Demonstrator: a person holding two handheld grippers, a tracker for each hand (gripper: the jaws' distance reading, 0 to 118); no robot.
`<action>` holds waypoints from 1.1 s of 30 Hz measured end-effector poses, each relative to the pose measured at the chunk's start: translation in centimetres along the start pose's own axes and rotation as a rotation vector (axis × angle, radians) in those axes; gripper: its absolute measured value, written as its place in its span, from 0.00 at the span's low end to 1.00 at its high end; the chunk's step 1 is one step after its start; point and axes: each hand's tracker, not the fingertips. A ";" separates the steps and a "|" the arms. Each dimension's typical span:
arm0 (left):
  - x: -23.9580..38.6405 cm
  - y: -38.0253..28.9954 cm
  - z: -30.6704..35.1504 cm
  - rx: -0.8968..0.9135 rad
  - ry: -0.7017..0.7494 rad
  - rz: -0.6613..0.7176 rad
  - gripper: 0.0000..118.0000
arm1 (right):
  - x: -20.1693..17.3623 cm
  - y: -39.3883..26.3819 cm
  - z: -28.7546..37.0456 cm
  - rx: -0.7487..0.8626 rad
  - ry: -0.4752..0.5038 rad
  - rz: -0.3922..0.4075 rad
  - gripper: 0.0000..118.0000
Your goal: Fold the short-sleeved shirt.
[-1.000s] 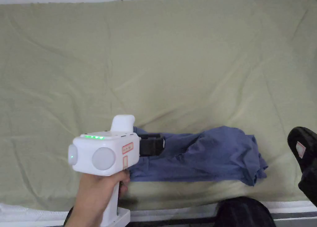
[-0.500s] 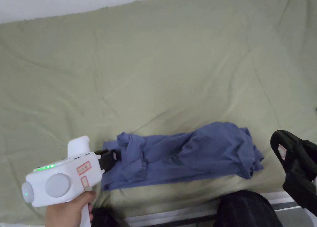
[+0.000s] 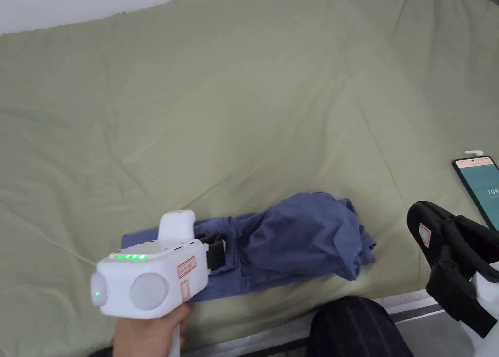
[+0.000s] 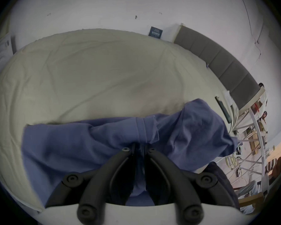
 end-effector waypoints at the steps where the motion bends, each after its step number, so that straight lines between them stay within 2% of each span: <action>1: 0.0 0.2 2.1 0.051 0.003 -0.030 0.10 | -0.1 0.1 -0.1 0.001 0.003 0.007 0.03; 4: -1.0 0.2 9.5 0.168 0.022 -0.076 0.10 | -0.8 0.3 -0.3 0.004 0.023 0.020 0.03; 7: -4.5 -1.2 13.8 0.200 0.114 -0.094 0.10 | -1.8 -0.1 -0.7 -0.011 0.044 0.038 0.03; 9: -6.8 -2.3 14.8 0.159 0.158 -0.054 0.10 | -2.7 -0.2 -0.9 -0.019 0.054 0.042 0.03; 11: -9.4 -3.3 14.7 0.112 0.114 0.010 0.10 | -3.8 -0.2 -1.1 -0.027 0.080 0.045 0.03; 12: -10.3 -3.7 14.6 0.090 0.095 0.049 0.14 | -4.3 -0.2 -1.3 -0.035 0.102 0.045 0.03; 13: -11.3 -3.9 14.4 0.103 0.053 0.098 0.36 | -4.8 -0.1 -1.3 -0.042 0.118 0.045 0.03; 14: -10.6 -3.6 14.5 0.116 -0.007 0.151 0.68 | -5.3 0.0 -1.3 -0.040 0.120 0.046 0.03; 15: -11.4 -3.6 13.8 0.103 -0.056 0.207 0.92 | -5.7 0.0 -1.2 -0.040 0.130 0.045 0.03; 16: -12.3 -3.6 13.1 0.074 -0.085 0.239 0.99 | -6.0 0.1 -1.2 -0.042 0.147 0.041 0.03; 18: -15.7 -3.5 10.9 0.085 -0.125 0.289 0.99 | -6.5 0.4 -1.1 -0.046 0.160 0.041 0.03; 20: -17.8 -3.5 8.3 0.059 -0.238 0.412 0.99 | -6.9 0.6 -1.0 -0.062 0.167 0.050 0.03; 22: -20.7 -3.9 4.8 -0.003 -0.428 0.581 0.99 | -7.2 0.7 -1.1 -0.075 0.143 0.080 0.03; 24: -21.2 -4.2 1.3 -0.036 -0.610 0.684 0.99 | -7.1 1.1 -1.3 -0.086 0.130 0.083 0.03; 26: -20.6 -4.9 -0.5 -0.022 -0.569 0.724 0.99 | -7.1 1.4 -1.3 -0.088 0.112 0.082 0.03; 28: -19.4 -3.9 -0.6 0.088 -0.703 0.706 0.98 | -7.1 1.9 -1.3 -0.093 0.094 0.081 0.03; 31: -19.0 -3.7 -1.9 0.009 -0.676 0.694 0.92 | -7.2 2.3 -1.6 -0.097 0.085 0.079 0.03; 32: -18.9 -3.8 -2.2 -0.027 -0.638 0.693 0.73 | -7.3 2.3 -1.9 -0.102 0.086 0.081 0.03; 33: -18.9 -4.2 -2.5 -0.084 -0.505 0.708 0.38 | -7.4 2.4 -2.2 -0.109 0.087 0.085 0.03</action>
